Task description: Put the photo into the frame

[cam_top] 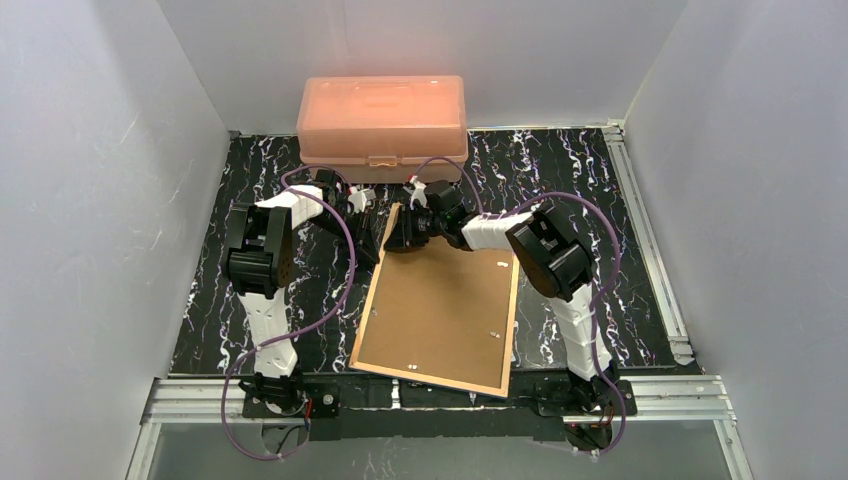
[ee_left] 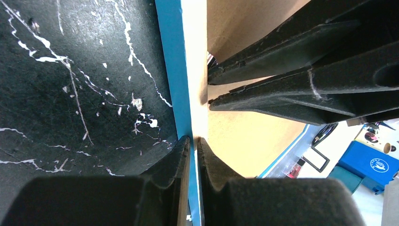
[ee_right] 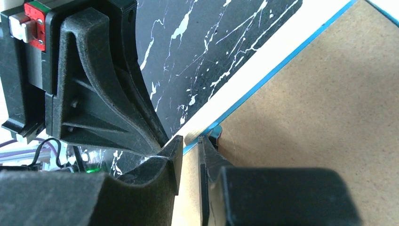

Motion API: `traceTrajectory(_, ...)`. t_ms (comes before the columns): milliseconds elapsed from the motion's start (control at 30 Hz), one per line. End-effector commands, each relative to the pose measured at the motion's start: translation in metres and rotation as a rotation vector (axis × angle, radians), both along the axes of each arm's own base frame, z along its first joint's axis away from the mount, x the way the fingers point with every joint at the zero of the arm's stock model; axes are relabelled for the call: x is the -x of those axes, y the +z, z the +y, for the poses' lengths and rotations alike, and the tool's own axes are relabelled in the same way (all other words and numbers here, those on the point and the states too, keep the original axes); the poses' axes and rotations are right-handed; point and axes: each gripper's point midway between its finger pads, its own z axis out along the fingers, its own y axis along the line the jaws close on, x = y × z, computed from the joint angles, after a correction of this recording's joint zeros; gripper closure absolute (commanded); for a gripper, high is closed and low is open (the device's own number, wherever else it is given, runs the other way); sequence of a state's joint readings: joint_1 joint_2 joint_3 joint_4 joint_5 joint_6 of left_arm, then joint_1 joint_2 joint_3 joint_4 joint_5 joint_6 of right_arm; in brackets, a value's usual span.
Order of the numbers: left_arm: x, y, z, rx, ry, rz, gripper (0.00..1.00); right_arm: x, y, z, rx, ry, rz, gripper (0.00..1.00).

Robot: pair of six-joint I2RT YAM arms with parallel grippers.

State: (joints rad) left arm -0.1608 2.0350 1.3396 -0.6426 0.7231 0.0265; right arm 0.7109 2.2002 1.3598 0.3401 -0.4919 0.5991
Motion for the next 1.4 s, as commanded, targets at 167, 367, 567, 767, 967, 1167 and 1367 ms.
traceTrajectory(167, 0.017, -0.016, 0.005, -0.070, -0.055, 0.013, 1.00, -0.030, 0.061, -0.020, -0.103, -0.011, -0.059, 0.71)
traceTrajectory(367, 0.017, -0.016, 0.005, -0.068, -0.052, 0.018, 1.00, -0.027, 0.033, -0.025, -0.062, -0.023, -0.013, 0.71)
traceTrajectory(567, 0.017, -0.016, 0.004, -0.067, -0.052, 0.019, 1.00, -0.017, 0.017, -0.012, -0.045, 0.007, 0.005, 0.71)
traceTrajectory(767, 0.016, -0.017, 0.004, -0.065, -0.049, 0.021, 1.00, -0.016, 0.002, -0.010, 0.013, 0.006, -0.007, 0.72)
traceTrajectory(967, 0.015, -0.017, 0.004, -0.064, -0.050, 0.021, 1.00, -0.018, -0.002, -0.012, 0.032, 0.003, -0.021, 0.72)
traceTrajectory(1167, 0.017, -0.017, 0.004, -0.063, -0.051, 0.024, 1.00, -0.021, 0.001, -0.012, 0.037, 0.009, -0.040, 0.72)
traceTrajectory(1367, 0.016, -0.016, 0.002, -0.056, -0.050, 0.025, 1.00, -0.018, -0.007, -0.008, 0.038, 0.034, -0.033, 0.73)
